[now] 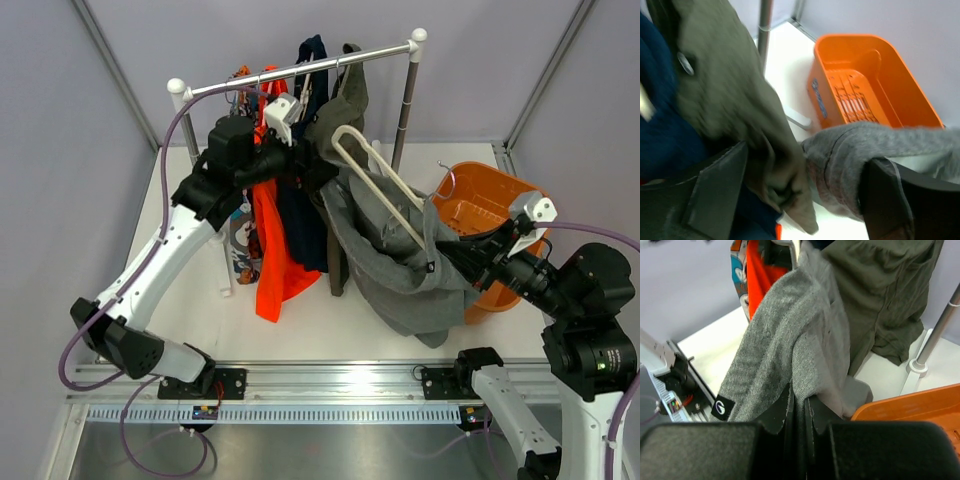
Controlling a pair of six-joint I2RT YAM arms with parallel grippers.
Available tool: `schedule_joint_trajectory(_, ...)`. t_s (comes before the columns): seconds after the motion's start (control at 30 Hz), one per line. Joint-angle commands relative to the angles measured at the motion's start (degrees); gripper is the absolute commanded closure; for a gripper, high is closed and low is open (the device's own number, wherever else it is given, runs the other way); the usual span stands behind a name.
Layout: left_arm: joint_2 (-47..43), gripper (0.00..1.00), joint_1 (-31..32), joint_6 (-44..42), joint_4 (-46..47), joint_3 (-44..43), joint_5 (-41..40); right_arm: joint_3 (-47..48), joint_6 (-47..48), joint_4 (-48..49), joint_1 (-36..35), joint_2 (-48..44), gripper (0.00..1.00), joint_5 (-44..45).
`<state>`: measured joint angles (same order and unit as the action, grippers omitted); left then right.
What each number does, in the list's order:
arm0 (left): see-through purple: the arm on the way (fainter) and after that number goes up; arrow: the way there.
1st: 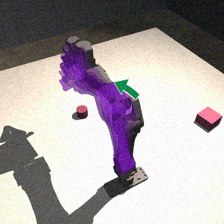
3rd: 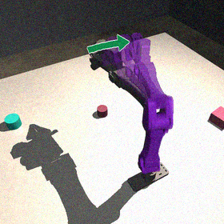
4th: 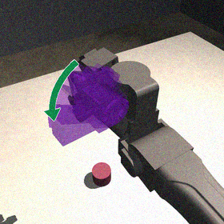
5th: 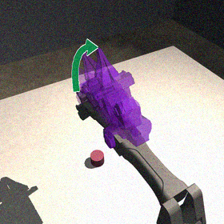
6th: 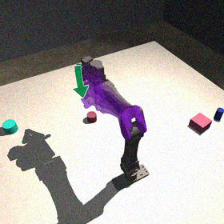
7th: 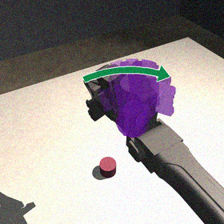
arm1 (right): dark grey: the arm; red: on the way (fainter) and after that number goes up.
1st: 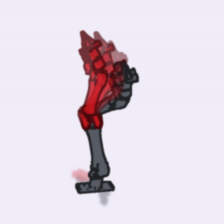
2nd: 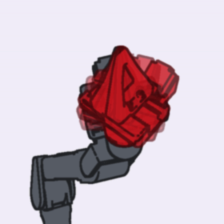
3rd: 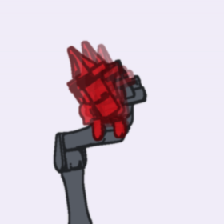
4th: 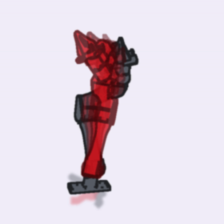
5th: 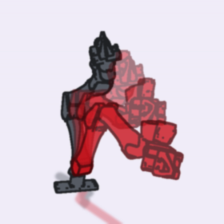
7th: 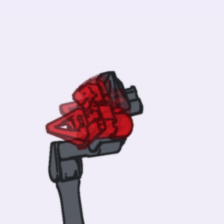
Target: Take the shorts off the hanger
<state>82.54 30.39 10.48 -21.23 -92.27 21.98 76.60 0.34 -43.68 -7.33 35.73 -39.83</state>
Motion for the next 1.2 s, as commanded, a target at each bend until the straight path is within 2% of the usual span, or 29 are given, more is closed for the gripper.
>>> schedule_joint_trajectory(0.0, -7.0, 0.1, -1.3, 2.0, 13.7, 7.4, 8.1, 0.8, -10.9, 11.0, 0.1, -0.7, 1.0, 6.4)
schedule_joint_trajectory(0.07, -9.9, 0.06, -1.2, 2.2, 18.1, 13.1, 11.7, -0.3, -15.3, 11.9, 0.1, 0.5, 1.0, 9.2)
schedule_joint_trajectory(0.17, -12.3, 0.01, -0.9, 1.9, 23.6, 16.9, 18.8, -2.1, -16.6, 13.1, 0.0, 1.6, 1.0, 8.4)
schedule_joint_trajectory(0.33, -16.2, 0.01, -0.2, -0.9, 21.7, 17.3, 18.6, -4.2, -10.9, 12.3, 0.1, 2.3, 1.0, 4.2)
schedule_joint_trajectory(0.43, -19.3, 0.01, 0.2, -7.2, 15.3, 15.5, 14.6, -4.3, -1.9, 8.1, 0.1, 2.5, 1.0, -2.0)
schedule_joint_trajectory(0.47, -20.0, 0.01, 0.9, -9.8, 13.2, 15.0, 13.4, -4.4, 4.3, 4.5, 0.1, 2.7, 1.0, -4.7)
schedule_joint_trajectory(0.5, -20.6, 0.03, 1.5, -16.7, 8.3, 13.7, 10.4, -4.3, 7.3, 2.7, 0.1, 2.7, 1.0, -5.9)
schedule_joint_trajectory(0.6, -22.4, 0.06, 4.6, -27.2, 0.3, 11.9, 7.4, -4.6, 18.5, -4.2, 0.1, 2.7, 1.0, -8.4)
schedule_joint_trajectory(0.73, -24.4, 0.07, 9.3, -35.0, -4.7, 10.9, 4.5, -4.0, 31.8, -13.1, 0.1, 3.3, 1.0, -10.4)
schedule_joint_trajectory(0.87, -24.3, 0.09, 12.4, -37.7, -8.6, 10.6, 1.1, -3.3, 45.4, -20.5, 0.0, 3.6, 1.0, -11.9)
schedule_joint_trajectory(1.0, -21.4, 0.17, 15.0, -37.8, -12.6, 10.5, 1.5, -3.5, 48.7, -20.9, 0.1, 4.7, 1.0, -13.8)
schedule_joint_trajectory(1.17, -19.4, 0.34, 18.0, -35.5, -13.4, 12.5, 3.1, -2.4, 48.6, -18.1, 0.0, 7.1, 1.0, -17.1)
